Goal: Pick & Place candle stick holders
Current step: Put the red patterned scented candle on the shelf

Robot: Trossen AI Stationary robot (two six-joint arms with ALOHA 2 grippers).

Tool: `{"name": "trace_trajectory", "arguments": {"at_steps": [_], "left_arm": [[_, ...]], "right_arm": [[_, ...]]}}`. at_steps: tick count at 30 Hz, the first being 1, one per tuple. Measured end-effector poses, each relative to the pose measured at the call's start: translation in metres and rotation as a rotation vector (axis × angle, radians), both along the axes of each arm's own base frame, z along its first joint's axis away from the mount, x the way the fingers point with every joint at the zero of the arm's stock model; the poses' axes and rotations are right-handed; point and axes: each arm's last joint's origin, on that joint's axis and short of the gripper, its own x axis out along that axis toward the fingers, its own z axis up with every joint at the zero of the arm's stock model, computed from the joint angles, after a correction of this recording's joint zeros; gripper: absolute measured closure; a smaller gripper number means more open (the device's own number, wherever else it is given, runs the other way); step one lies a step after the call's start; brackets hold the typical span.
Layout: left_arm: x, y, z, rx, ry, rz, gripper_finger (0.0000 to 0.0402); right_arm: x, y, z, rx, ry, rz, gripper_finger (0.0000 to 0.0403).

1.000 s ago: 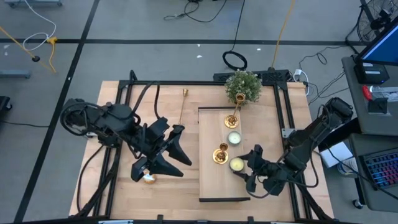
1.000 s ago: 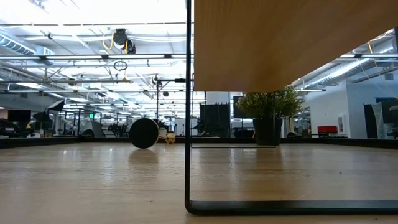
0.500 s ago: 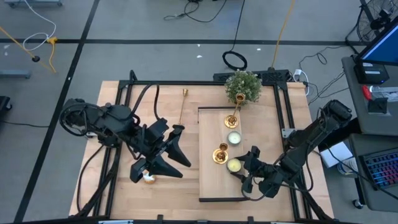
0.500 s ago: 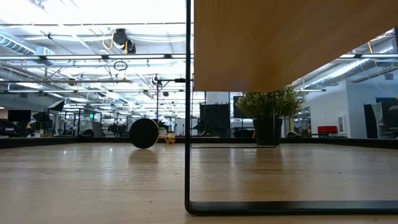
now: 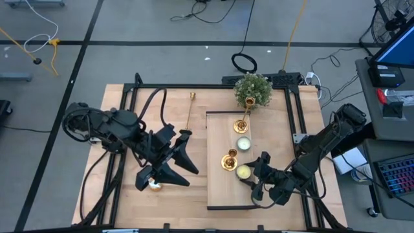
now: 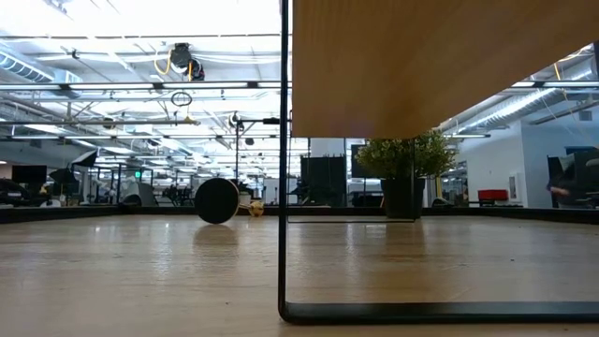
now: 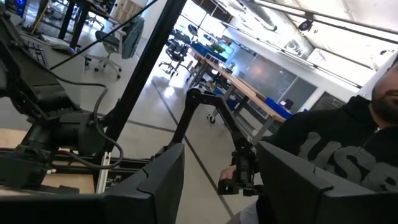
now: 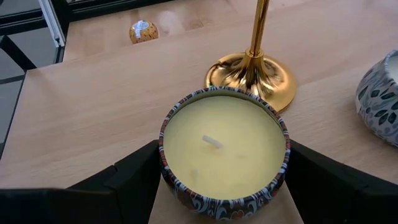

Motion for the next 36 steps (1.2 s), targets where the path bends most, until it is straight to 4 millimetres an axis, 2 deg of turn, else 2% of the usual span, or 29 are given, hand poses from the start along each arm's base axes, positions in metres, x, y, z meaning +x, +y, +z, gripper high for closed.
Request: {"name": "trace_trajectory", "arguments": {"at_steps": [10,24,36], "left_arm": [[-0.001,-0.001,0.0,0.006,-0.004,-0.004,0.0217],[0.0,-0.001,0.0,0.006,-0.003,0.013,0.0198],[0.0,-0.001,0.0,0.013,-0.005,0.014,0.0224]], "right_arm": [[-0.003,0.002,-0.001,0.006,0.021,0.017,0.0112],[-0.009,-0.003,0.005,0.022,0.035,0.031,0.0106],[-0.011,-0.005,0.008,0.034,0.034,0.036,0.0088]]}}
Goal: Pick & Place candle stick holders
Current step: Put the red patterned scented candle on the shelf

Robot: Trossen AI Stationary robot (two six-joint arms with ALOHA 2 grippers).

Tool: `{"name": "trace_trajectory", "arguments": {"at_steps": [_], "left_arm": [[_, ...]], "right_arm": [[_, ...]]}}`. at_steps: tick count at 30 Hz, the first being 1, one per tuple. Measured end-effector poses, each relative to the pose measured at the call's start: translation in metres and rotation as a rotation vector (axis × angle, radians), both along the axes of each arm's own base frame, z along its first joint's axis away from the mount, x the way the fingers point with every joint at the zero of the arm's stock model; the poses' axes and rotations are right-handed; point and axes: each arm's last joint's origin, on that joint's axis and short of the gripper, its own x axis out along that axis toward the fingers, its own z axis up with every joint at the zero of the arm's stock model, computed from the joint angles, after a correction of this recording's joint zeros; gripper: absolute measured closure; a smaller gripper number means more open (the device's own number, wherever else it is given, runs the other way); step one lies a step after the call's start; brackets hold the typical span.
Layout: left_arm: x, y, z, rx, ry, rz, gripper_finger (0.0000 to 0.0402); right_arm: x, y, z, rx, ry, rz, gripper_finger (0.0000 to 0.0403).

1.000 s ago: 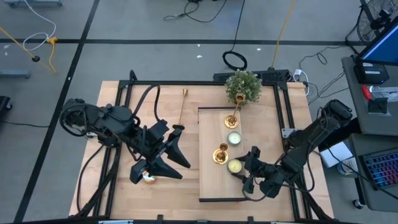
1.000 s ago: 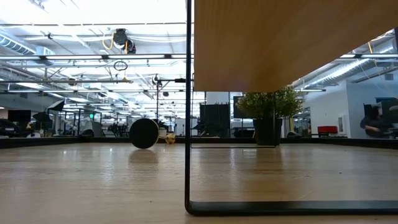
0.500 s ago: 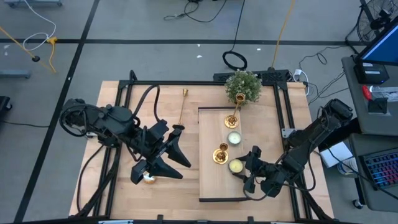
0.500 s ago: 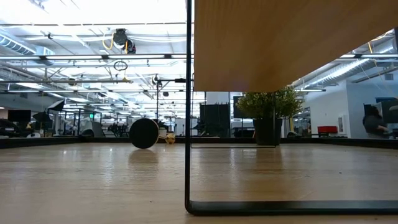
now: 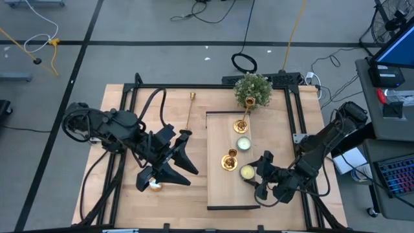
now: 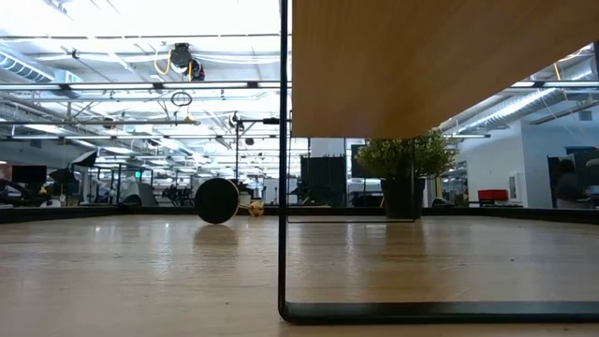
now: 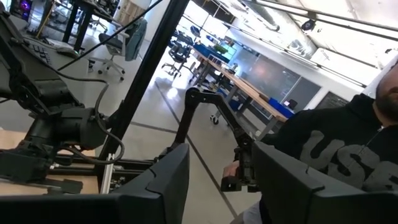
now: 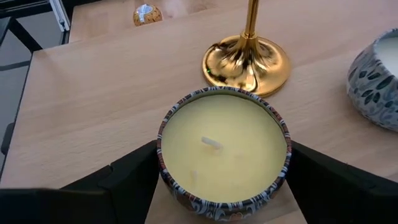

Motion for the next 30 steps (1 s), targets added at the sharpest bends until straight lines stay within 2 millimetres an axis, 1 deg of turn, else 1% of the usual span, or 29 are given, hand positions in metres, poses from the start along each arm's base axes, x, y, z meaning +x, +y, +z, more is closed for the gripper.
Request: {"name": "trace_trajectory", "arguments": {"at_steps": [5,19,30], "left_arm": [[0.0,0.0,-0.0004,0.002,0.003,0.0,0.0226],[0.0001,0.0,-0.0013,0.014,0.007,0.001,0.0206],[0.0003,0.0,-0.0026,0.018,0.019,0.002,0.0226]], "right_arm": [[-0.0003,0.0002,-0.0014,0.003,0.015,0.013,0.0082],[0.0015,0.0013,0.001,0.022,-0.02,-0.004,0.008],[0.0032,0.0022,0.0041,0.004,-0.056,0.0,0.0079]]}}
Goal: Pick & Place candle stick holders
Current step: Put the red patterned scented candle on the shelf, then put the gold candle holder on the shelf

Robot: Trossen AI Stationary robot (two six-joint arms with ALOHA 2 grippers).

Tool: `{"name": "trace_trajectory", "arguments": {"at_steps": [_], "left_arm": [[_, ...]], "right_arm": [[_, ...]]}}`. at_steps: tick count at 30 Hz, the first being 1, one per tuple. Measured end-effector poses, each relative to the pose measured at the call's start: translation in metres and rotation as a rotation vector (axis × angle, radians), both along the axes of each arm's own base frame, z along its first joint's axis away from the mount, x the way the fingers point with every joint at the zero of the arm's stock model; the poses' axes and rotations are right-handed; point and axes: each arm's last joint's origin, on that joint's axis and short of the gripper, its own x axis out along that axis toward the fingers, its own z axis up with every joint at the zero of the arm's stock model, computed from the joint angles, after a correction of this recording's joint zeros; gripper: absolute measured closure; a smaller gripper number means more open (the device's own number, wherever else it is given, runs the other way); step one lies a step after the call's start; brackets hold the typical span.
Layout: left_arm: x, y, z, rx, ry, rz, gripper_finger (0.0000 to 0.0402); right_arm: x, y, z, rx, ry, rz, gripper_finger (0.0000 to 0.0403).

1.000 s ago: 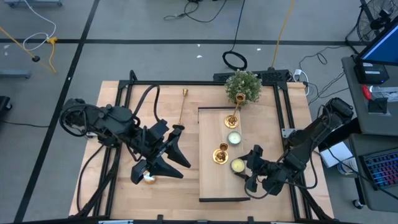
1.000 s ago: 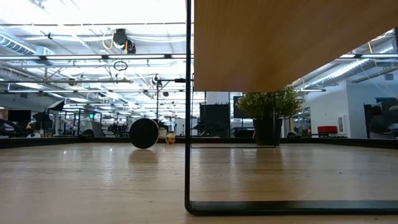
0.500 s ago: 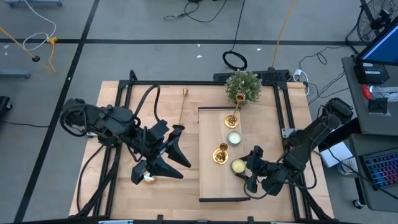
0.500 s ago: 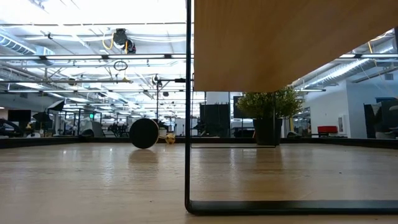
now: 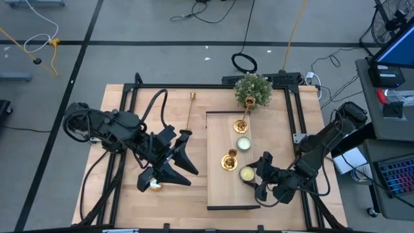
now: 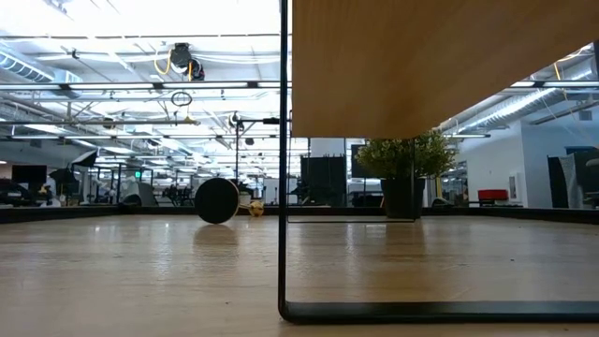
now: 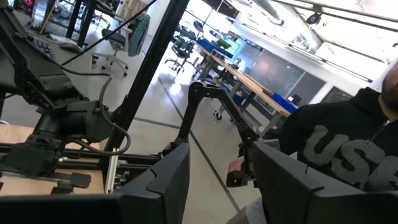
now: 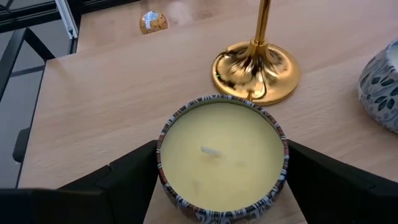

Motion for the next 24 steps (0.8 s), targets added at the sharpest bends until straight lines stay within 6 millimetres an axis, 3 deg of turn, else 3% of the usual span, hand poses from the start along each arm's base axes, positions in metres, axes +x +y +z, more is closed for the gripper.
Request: {"name": "trace_trajectory", "arguments": {"at_steps": [9,24], "left_arm": [[0.0,0.0,0.0,-0.001,0.001,0.0,0.023],[0.0,-0.0001,-0.0009,0.013,0.003,0.0,0.0217]], "right_arm": [[0.0029,-0.0034,0.0002,-0.011,-0.001,-0.013,0.0076],[0.004,-0.0041,0.0008,0.006,-0.005,-0.024,0.0004]]}}
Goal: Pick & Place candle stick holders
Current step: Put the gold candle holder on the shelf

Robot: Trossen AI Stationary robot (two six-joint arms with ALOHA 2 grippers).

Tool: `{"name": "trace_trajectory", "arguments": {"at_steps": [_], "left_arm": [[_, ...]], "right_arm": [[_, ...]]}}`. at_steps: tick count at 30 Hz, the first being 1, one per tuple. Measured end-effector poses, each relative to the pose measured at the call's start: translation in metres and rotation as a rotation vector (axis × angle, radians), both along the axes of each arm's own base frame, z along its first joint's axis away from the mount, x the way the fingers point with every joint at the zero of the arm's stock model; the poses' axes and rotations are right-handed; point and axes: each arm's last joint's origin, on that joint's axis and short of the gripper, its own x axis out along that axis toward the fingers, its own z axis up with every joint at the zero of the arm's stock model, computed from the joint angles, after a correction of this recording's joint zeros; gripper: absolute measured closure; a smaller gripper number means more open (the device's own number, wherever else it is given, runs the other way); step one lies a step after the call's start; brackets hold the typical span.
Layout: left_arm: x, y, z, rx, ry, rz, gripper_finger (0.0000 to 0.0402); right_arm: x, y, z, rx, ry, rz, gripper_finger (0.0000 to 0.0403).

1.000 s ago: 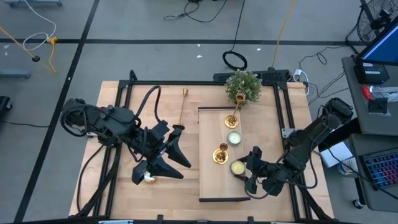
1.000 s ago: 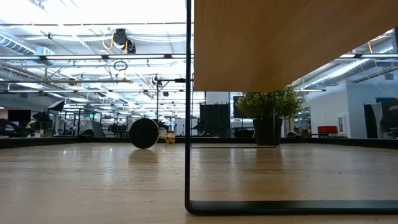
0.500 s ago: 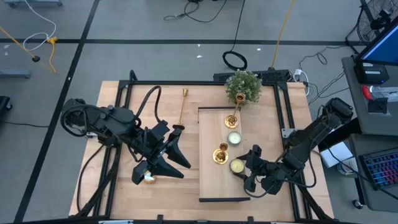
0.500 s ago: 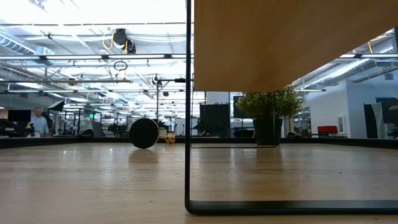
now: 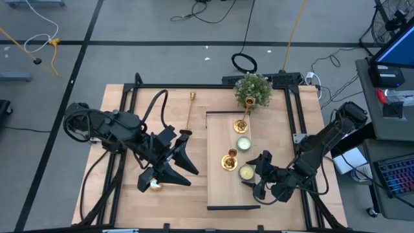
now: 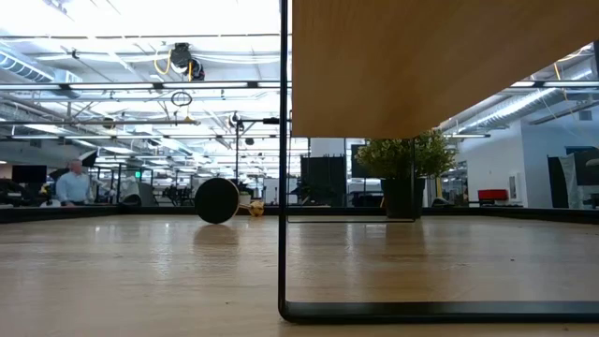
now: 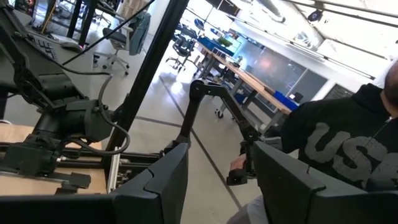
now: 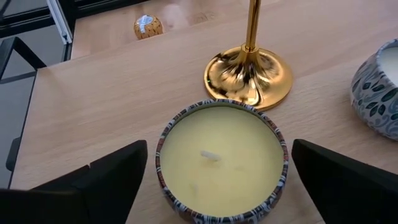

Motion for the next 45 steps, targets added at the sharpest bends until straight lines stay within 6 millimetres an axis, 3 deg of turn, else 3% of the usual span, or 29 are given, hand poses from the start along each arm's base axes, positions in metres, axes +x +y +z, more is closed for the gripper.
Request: {"name": "trace_trajectory", "arguments": {"at_steps": [12,25,38,45], "left_arm": [[0.0,0.0,0.0,0.006,-0.005,0.0,0.0217],[0.0,0.0,0.0,0.005,-0.005,0.004,0.0218],[0.003,0.007,-0.002,-0.016,0.033,0.048,0.0218],[0.0,0.033,-0.031,-0.035,0.403,0.387,0.0218]], "right_arm": [[-0.002,-0.002,0.005,-0.002,-0.019,-0.005,0.0003],[-0.017,-0.02,0.036,-0.029,-0.133,-0.014,0.0006],[-0.034,-0.039,0.103,0.013,-0.518,-0.014,0.0009],[-0.041,-0.04,0.134,0.051,-0.726,0.0,0.0009]]}}
